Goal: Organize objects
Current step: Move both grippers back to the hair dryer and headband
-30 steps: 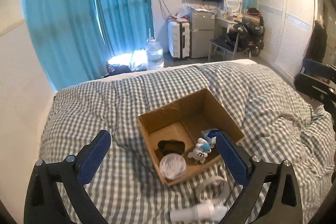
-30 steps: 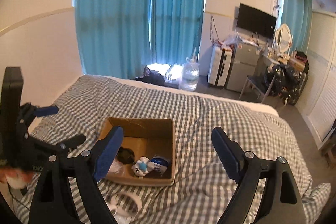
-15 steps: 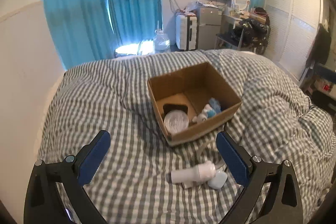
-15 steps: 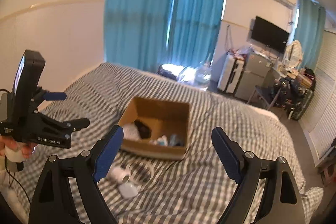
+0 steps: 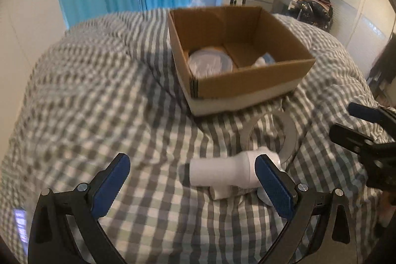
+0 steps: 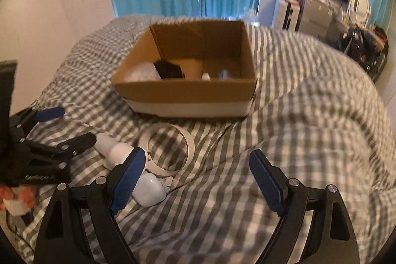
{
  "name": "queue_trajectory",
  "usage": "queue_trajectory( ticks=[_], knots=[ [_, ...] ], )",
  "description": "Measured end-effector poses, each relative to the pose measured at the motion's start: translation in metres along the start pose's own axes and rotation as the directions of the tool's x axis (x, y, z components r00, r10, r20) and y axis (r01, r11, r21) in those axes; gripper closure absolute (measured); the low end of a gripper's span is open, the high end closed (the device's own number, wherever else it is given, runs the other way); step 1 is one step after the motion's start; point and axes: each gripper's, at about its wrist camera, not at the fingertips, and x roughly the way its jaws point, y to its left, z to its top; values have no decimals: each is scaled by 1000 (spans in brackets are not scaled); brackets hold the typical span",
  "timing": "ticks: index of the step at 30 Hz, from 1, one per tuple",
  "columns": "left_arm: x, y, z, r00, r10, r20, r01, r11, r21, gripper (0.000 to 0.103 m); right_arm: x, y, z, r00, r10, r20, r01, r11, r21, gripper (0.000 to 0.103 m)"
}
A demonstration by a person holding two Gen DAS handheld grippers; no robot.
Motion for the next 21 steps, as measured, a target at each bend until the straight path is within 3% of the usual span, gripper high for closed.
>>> queue_trajectory(
  ticks=[4, 8, 10, 12, 15, 18, 21],
  knots=[
    [12, 7, -11, 999, -16, -36, 15, 999, -31, 0, 35, -2, 0, 997, 26, -68, -26, 1000, 5, 17],
    [14, 14, -12, 998, -38, -45, 35, 997, -65, 0, 70, 7, 5, 986, 69, -150, -71, 997, -13, 25],
    [12, 14, -12, 998, -42, -39, 39, 997, -64, 0, 80, 10, 7, 983, 72, -170, -76, 997, -21, 33],
    [14, 11, -12, 998, -45, -47, 43, 998, -52, 0, 90, 8, 10, 981, 73, -181, -76, 997, -5, 55],
    [14, 6, -14, 996, -61, -59, 59, 997, -39, 0, 99, 7, 8, 976, 89, -199, -88, 996, 14, 77],
    [9, 0, -15, 991, -118, -65, 115, 992, -44, 0, 91, 3, 4, 985, 67, -161, -63, 998, 26, 90],
    [4, -8, -16, 985, -159, -69, 157, 987, -34, 0, 80, -2, 1, 991, 51, -122, -45, 998, 47, 90]
  ],
)
